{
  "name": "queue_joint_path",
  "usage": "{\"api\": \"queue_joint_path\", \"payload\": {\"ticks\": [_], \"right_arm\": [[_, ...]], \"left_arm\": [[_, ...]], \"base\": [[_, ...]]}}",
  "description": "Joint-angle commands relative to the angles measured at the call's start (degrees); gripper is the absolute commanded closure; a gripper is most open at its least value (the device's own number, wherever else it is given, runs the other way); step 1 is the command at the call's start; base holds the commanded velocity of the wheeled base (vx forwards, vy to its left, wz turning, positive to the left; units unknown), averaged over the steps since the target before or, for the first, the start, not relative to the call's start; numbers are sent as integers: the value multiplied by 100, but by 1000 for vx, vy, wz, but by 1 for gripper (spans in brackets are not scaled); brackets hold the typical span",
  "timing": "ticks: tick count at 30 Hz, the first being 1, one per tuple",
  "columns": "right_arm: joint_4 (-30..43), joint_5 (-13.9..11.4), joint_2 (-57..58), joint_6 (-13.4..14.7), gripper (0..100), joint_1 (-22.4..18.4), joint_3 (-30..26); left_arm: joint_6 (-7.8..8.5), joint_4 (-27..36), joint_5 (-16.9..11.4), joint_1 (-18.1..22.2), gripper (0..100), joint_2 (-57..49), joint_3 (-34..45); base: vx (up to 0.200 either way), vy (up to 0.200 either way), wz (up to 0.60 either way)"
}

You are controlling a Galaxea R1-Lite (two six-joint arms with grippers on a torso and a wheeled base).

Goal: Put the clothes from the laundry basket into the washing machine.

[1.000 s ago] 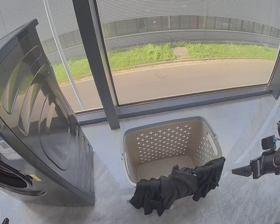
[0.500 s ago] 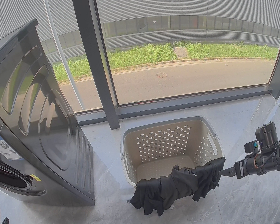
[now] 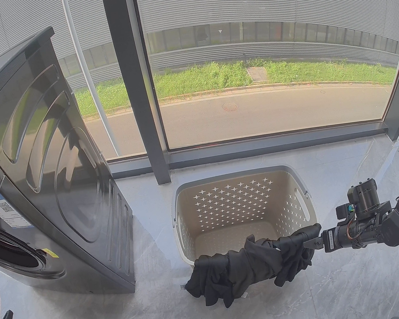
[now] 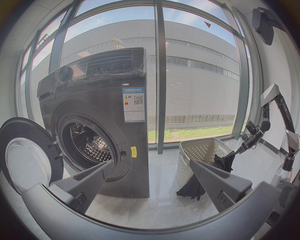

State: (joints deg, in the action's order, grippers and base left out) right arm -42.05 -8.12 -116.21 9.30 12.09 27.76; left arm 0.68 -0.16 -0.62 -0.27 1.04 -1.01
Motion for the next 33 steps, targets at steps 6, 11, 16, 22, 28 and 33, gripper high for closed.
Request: {"api": "queue_joint_path", "payload": {"ticks": [6,11,16,22,28,33], "right_arm": [[-190,118,-613,1,0,12,300],[-392,118,-771,-16,0,39,397],[-454,118,-903,-25,0,65,520],[-498,118,-982,-42,0,135,617],[-709,118,-1044,-60,0,153,652],[-735,118,-1070,-34,100,153,617]], "left_arm": [[-7,-2,1,0,0,-104,92],[-7,-2,1,0,0,-104,92],[-7,-2,1,0,0,-104,92],[-7,-2,1,0,0,-104,92],[-7,-2,1,0,0,-104,92],[-7,-2,1,0,0,-104,92]], "base": [[0,0,0],[0,0,0],[0,0,0],[0,0,0],[0,0,0],[0,0,0]]}}
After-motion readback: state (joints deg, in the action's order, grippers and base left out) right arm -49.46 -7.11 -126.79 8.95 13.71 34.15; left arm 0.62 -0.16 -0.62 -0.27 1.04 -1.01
